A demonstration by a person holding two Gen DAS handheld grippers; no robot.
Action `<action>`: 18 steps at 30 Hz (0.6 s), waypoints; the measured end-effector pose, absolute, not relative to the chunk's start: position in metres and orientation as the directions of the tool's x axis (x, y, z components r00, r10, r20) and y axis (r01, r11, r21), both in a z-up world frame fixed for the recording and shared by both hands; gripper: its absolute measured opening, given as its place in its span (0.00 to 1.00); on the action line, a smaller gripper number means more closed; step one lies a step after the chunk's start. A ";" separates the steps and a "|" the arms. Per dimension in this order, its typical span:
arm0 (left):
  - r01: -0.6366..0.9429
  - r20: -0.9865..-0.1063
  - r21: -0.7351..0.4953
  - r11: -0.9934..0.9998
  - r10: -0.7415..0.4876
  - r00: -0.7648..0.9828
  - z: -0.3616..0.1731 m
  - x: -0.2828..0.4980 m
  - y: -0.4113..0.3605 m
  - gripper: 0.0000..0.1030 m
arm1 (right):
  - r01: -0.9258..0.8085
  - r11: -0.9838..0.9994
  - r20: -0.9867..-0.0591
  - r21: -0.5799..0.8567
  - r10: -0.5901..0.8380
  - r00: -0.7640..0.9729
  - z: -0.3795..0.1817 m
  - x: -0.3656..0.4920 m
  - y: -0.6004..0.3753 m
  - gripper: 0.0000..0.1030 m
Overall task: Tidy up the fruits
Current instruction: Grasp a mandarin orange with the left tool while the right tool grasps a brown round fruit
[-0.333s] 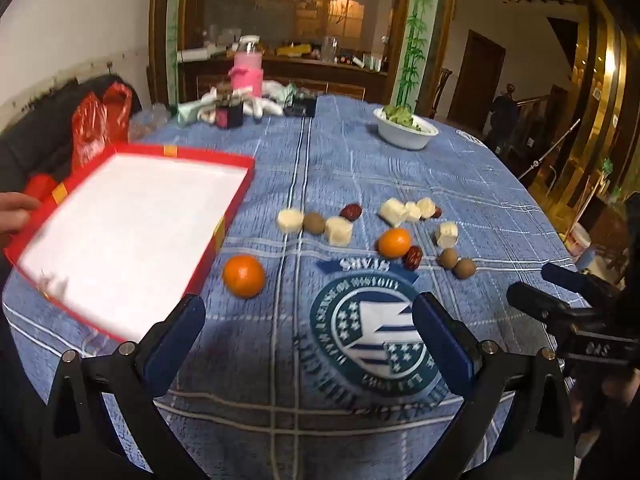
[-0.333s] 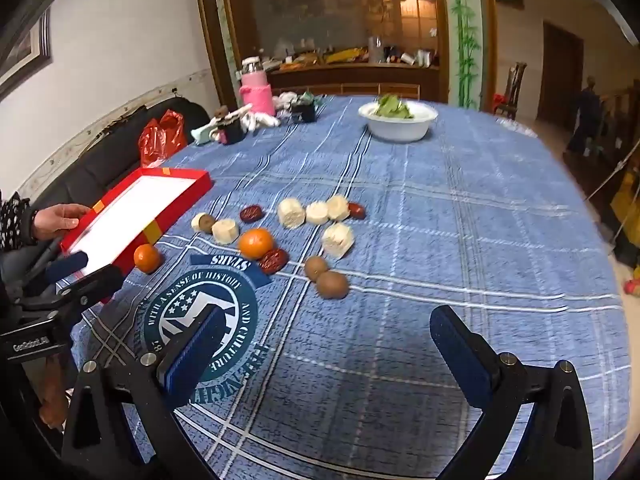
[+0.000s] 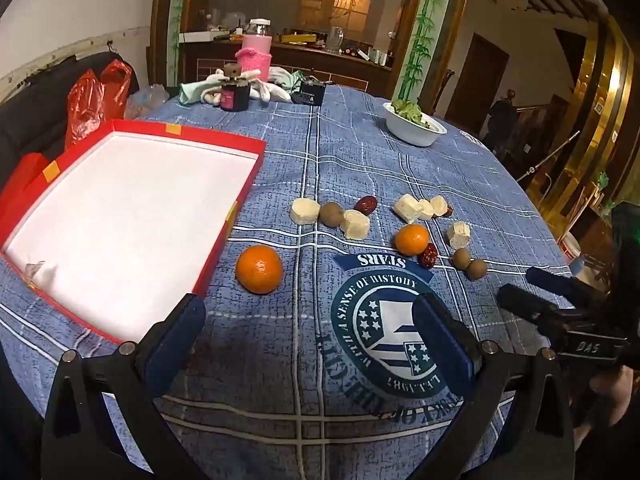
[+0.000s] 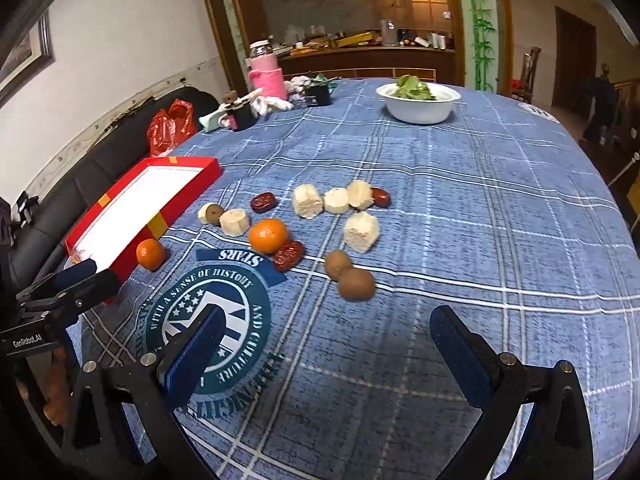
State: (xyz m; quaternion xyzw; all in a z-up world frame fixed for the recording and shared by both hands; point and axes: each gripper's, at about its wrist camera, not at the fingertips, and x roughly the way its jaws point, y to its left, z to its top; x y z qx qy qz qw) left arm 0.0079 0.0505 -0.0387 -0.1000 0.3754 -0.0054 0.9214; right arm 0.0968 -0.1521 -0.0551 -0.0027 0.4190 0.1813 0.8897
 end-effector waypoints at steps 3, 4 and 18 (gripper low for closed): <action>-0.052 -0.691 -0.191 0.980 -0.097 0.716 -0.040 0.010 0.052 1.00 | -0.319 0.938 -0.751 0.138 0.309 0.584 -0.044 0.072 -0.148 0.97; -0.047 -0.692 -0.191 0.980 -0.101 0.715 -0.041 0.011 0.051 1.00 | -0.315 0.939 -0.751 0.138 0.307 0.585 -0.037 0.060 -0.148 0.95; -0.073 -0.718 -0.194 0.978 -0.091 0.690 -0.050 0.023 0.057 1.00 | -0.271 0.947 -0.820 0.172 0.290 0.493 -0.055 0.106 -0.165 0.35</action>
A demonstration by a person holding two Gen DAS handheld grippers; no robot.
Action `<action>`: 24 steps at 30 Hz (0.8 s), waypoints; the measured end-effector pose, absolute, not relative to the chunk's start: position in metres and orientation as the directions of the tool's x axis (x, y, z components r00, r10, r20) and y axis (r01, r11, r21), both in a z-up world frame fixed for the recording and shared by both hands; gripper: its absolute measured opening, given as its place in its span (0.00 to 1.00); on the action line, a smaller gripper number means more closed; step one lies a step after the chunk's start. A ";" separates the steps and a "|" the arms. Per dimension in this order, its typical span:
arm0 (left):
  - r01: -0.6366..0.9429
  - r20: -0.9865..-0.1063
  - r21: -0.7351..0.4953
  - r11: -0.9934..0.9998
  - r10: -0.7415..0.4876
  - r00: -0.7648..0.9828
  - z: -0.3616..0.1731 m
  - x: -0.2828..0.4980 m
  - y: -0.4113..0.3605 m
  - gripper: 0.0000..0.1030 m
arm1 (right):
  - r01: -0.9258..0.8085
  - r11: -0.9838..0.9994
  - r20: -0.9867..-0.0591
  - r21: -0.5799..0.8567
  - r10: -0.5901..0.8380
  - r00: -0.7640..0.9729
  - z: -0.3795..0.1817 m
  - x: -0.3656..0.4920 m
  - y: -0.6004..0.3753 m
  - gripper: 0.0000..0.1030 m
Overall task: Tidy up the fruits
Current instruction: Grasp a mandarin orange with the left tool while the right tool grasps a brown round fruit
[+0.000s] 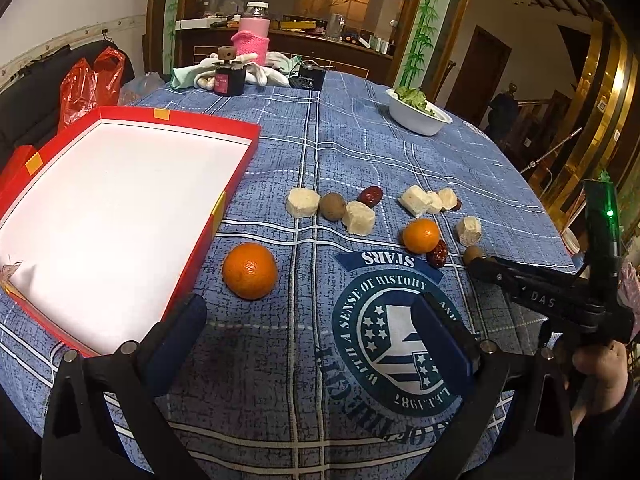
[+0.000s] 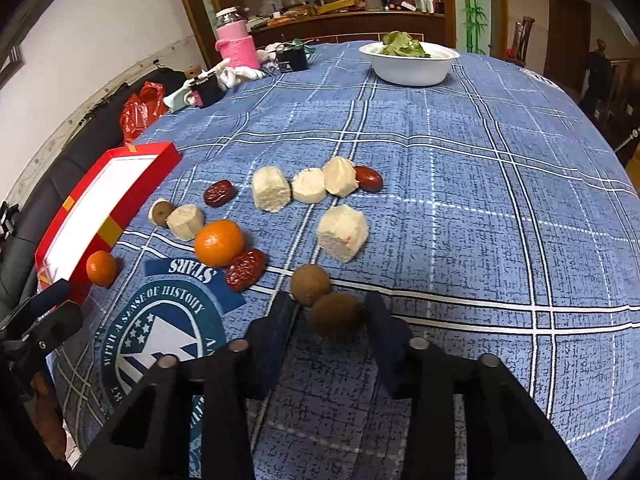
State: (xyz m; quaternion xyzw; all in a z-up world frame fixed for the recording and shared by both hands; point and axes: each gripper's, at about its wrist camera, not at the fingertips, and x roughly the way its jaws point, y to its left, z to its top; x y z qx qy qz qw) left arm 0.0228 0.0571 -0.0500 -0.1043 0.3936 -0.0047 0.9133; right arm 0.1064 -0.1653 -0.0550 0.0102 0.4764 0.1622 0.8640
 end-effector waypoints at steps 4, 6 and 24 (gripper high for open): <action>-0.080 -0.721 -0.187 0.979 -0.081 0.688 -0.052 0.026 0.056 1.00 | -0.267 0.948 -0.822 0.174 0.290 0.491 -0.056 0.106 -0.167 0.28; -0.092 -0.723 -0.180 0.979 -0.068 0.688 -0.052 0.031 0.055 0.95 | -0.265 0.948 -0.822 0.177 0.290 0.490 -0.055 0.107 -0.168 0.27; -0.311 -0.800 -0.085 0.947 0.122 0.588 -0.073 0.063 0.070 0.32 | -0.284 0.935 -0.814 0.212 0.330 0.478 -0.052 0.107 -0.171 0.27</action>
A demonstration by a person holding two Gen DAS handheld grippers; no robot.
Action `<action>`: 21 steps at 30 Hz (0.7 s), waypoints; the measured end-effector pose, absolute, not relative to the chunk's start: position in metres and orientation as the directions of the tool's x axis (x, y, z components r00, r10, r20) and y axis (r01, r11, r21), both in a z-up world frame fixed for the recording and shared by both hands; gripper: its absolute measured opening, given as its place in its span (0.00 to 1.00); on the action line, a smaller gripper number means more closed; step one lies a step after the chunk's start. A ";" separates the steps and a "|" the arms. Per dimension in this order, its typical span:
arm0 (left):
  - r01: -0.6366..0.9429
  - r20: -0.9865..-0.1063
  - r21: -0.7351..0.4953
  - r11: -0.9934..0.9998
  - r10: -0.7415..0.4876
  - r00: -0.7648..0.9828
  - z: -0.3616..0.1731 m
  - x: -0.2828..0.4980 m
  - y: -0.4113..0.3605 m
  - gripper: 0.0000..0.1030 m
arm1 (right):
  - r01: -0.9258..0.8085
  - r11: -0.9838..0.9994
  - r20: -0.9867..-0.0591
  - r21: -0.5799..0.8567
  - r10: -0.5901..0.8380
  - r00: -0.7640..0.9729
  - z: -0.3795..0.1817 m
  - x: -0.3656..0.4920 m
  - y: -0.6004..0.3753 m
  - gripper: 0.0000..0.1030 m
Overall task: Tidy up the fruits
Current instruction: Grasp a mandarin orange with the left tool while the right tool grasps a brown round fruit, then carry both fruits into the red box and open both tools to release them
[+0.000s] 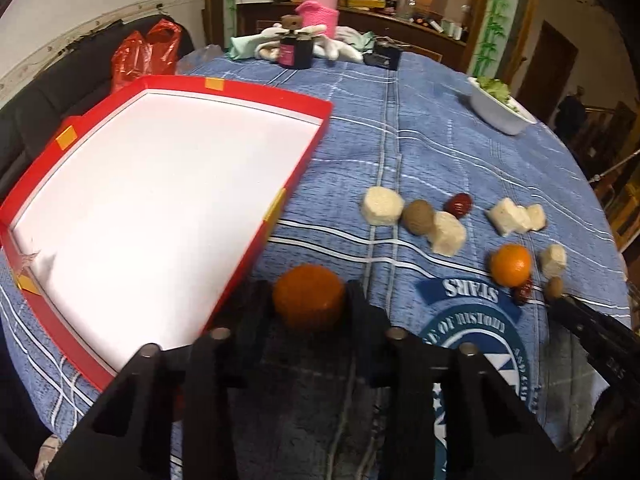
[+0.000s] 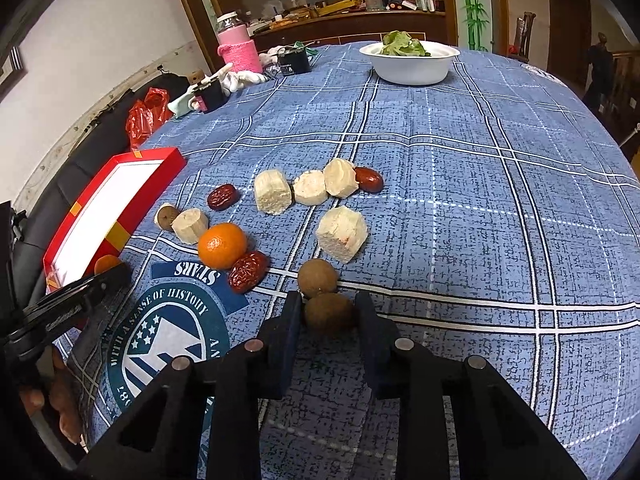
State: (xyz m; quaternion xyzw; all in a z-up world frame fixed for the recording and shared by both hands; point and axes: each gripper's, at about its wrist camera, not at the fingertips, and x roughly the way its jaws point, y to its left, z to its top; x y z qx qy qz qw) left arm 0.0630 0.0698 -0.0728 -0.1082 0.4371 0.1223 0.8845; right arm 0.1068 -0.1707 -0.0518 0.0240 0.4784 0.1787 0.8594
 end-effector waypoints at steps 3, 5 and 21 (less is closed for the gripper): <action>-0.312 -0.799 -0.061 0.948 0.141 0.585 -0.073 0.064 0.067 0.32 | -0.289 0.934 -0.813 0.209 0.330 0.479 -0.051 0.106 -0.170 0.27; -0.314 -0.800 -0.060 0.947 0.143 0.583 -0.073 0.064 0.066 0.31 | -0.289 0.934 -0.812 0.208 0.330 0.481 -0.051 0.105 -0.171 0.27; -0.202 -0.769 -0.034 0.979 0.103 0.630 -0.051 0.058 0.020 0.31 | -0.269 0.945 -0.795 0.187 0.306 0.523 -0.039 0.079 -0.179 0.27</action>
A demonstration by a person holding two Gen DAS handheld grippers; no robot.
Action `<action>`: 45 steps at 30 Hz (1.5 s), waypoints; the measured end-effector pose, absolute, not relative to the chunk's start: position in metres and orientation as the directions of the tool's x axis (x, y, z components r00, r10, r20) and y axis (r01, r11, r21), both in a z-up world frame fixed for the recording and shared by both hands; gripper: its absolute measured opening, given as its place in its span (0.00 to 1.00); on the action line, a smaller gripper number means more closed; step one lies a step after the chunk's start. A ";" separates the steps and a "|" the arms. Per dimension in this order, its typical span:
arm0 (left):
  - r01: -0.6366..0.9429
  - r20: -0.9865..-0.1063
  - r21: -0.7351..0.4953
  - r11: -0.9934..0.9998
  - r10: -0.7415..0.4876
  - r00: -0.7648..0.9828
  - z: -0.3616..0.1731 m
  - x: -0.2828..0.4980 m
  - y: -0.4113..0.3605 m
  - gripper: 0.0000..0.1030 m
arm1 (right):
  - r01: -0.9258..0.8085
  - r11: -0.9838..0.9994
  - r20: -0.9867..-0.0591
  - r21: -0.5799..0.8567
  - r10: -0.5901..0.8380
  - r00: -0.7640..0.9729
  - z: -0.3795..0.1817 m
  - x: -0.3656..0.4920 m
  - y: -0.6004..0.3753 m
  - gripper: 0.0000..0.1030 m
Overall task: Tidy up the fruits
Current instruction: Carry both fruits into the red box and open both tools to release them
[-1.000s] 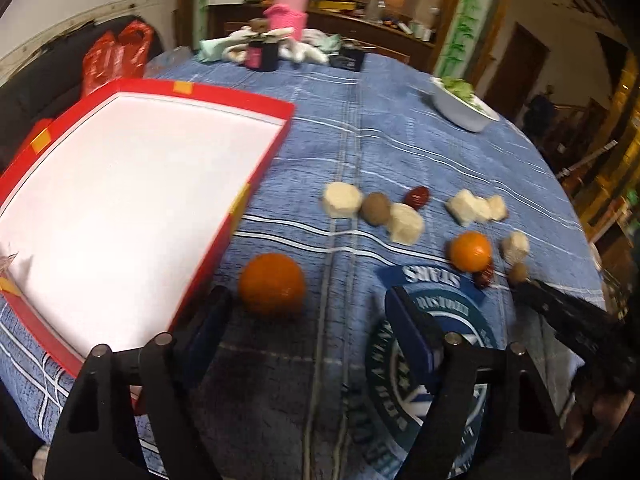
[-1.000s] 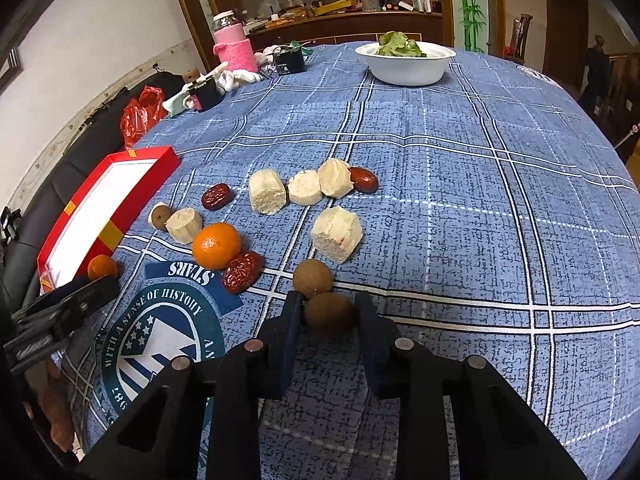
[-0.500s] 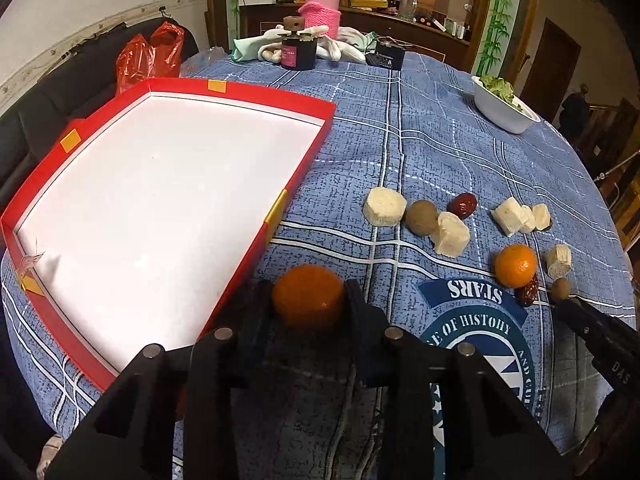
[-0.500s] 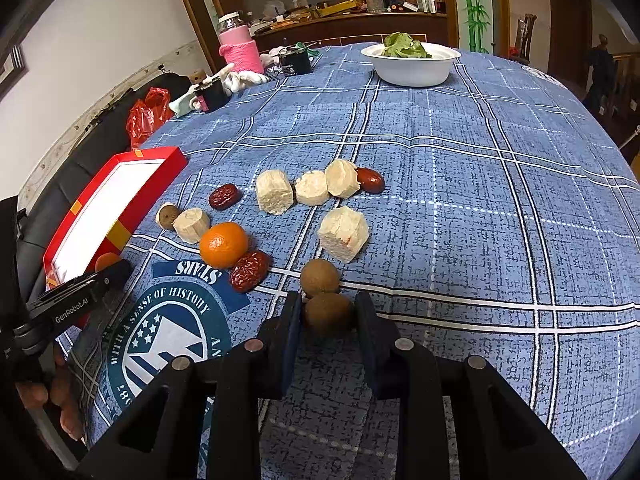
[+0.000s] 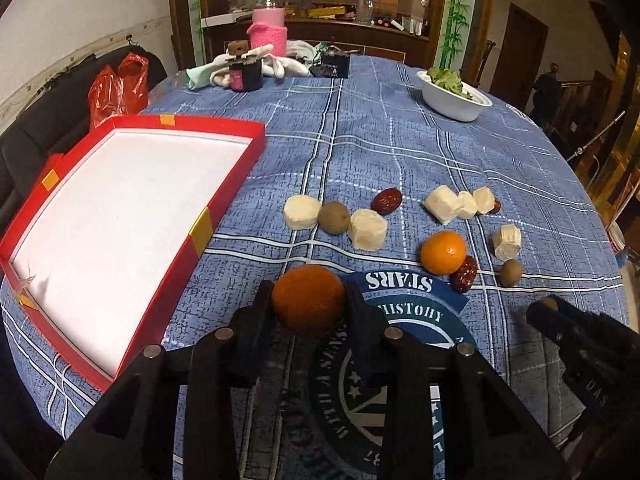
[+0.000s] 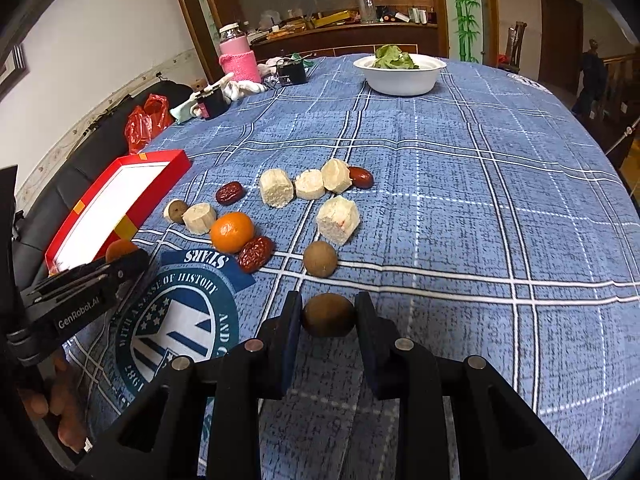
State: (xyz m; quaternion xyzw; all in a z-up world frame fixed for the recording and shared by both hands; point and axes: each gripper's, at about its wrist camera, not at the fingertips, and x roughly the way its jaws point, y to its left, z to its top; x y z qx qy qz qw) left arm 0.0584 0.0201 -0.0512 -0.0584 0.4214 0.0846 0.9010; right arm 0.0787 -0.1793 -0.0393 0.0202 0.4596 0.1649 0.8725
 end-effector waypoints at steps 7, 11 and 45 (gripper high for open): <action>-0.201 -0.763 -0.047 0.978 0.094 0.640 -0.047 0.056 0.023 0.31 | -0.263 0.948 -0.792 0.180 0.298 0.533 -0.037 0.064 -0.174 0.27; -0.207 -0.759 -0.056 0.977 0.093 0.644 -0.045 0.053 0.026 0.31 | -0.273 0.948 -0.790 0.163 0.291 0.540 -0.034 0.058 -0.168 0.27; -0.431 -0.693 -0.124 0.894 0.232 0.682 -0.009 0.027 0.137 0.31 | -0.505 0.860 -0.731 0.074 0.391 0.560 0.011 0.070 -0.039 0.27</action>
